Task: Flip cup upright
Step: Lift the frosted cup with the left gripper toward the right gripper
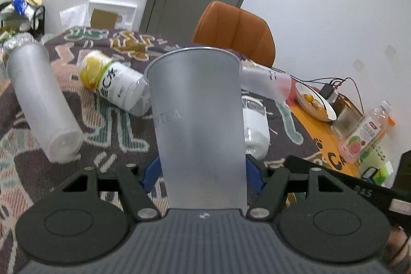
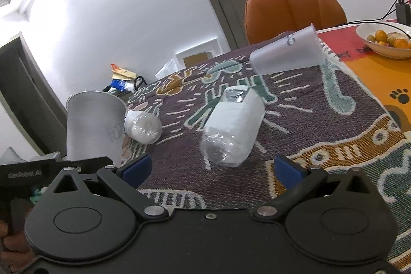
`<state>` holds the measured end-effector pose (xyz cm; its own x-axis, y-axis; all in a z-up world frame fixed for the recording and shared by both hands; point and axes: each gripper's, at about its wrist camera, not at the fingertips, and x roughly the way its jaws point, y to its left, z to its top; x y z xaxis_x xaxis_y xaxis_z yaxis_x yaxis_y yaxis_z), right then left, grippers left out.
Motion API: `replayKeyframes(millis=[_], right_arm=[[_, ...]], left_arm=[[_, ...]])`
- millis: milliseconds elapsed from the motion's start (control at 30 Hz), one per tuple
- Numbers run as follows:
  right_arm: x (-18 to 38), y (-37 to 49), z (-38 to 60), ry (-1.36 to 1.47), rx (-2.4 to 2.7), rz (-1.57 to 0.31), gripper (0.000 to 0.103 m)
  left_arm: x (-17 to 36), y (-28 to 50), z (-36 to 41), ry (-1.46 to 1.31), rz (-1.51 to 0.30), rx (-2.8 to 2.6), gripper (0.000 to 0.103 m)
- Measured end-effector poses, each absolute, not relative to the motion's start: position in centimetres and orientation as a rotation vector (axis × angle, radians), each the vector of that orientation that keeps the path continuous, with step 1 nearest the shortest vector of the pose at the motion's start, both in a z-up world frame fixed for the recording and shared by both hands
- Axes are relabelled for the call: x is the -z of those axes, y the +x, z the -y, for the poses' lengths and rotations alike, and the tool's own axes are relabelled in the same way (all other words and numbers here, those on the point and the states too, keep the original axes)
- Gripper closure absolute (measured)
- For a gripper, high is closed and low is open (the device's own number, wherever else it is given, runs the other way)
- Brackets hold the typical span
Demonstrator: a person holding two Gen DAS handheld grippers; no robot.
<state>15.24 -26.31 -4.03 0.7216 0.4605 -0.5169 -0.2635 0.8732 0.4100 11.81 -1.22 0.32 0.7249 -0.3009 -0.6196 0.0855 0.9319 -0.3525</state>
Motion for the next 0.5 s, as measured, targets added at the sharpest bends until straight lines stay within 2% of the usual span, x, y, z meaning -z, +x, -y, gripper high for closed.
replayKeyframes(millis=[500], right_arm=[[5.2,15.7,25.4,0.322,-0.422,-0.689,0.0]], left_arm=[[2.0,11.3,1.0,-0.411,-0.899,0.176,0.036]])
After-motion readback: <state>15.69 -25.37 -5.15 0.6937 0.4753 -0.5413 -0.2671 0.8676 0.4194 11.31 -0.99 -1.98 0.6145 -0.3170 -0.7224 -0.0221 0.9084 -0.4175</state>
